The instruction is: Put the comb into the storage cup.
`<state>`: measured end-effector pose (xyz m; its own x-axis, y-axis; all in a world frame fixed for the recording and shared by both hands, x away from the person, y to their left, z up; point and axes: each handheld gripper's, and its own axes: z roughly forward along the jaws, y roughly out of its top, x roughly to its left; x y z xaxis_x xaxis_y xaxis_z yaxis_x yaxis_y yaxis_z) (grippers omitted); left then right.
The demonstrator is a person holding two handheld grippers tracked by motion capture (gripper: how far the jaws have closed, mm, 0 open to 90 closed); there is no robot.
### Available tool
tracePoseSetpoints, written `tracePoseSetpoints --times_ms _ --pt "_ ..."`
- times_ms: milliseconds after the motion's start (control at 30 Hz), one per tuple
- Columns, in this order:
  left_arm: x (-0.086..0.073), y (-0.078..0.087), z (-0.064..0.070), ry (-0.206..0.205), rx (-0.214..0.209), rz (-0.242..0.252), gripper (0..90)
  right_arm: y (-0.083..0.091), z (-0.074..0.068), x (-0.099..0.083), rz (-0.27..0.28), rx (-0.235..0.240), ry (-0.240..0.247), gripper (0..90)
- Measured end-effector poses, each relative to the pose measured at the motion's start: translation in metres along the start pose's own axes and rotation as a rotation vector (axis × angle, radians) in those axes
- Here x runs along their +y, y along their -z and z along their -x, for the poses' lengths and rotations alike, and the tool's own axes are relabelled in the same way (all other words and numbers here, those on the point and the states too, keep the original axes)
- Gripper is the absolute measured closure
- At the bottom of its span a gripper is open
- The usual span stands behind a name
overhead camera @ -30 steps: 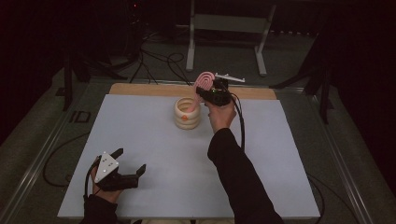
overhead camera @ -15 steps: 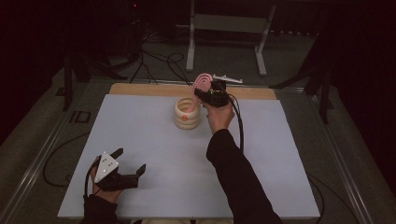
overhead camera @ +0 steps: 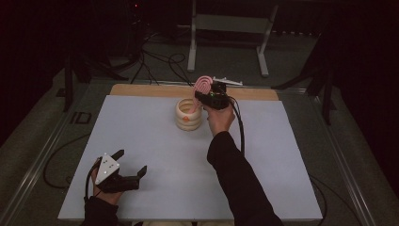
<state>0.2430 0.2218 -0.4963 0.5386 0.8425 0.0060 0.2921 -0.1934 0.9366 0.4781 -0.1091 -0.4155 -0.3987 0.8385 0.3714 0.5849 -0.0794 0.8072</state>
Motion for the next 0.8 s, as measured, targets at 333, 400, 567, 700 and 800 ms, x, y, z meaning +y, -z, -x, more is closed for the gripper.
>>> tracePoseSetpoints --times_ms 333,400,567,700,800 --pt "0.0000 -0.0002 0.0001 -0.001 0.001 -0.001 0.4 -0.0032 -0.0010 -0.0029 -0.007 0.003 0.000 63.7" --pt "-0.0001 -0.0003 0.0001 -0.001 0.001 -0.002 0.4 -0.0039 -0.0010 -0.0038 -0.010 0.005 0.001 63.7" --pt "0.0000 -0.0002 0.0002 -0.001 0.001 -0.002 0.4 -0.0045 -0.0013 -0.0045 -0.010 0.007 0.001 63.6" --pt "-0.0002 -0.0001 0.0000 -0.001 0.001 -0.003 0.4 -0.0061 -0.0028 -0.0060 -0.012 0.008 0.004 63.5" --pt "-0.0003 0.0003 -0.0001 -0.001 0.001 -0.003 0.4 -0.0077 -0.0039 -0.0071 -0.016 0.011 0.004 63.5"
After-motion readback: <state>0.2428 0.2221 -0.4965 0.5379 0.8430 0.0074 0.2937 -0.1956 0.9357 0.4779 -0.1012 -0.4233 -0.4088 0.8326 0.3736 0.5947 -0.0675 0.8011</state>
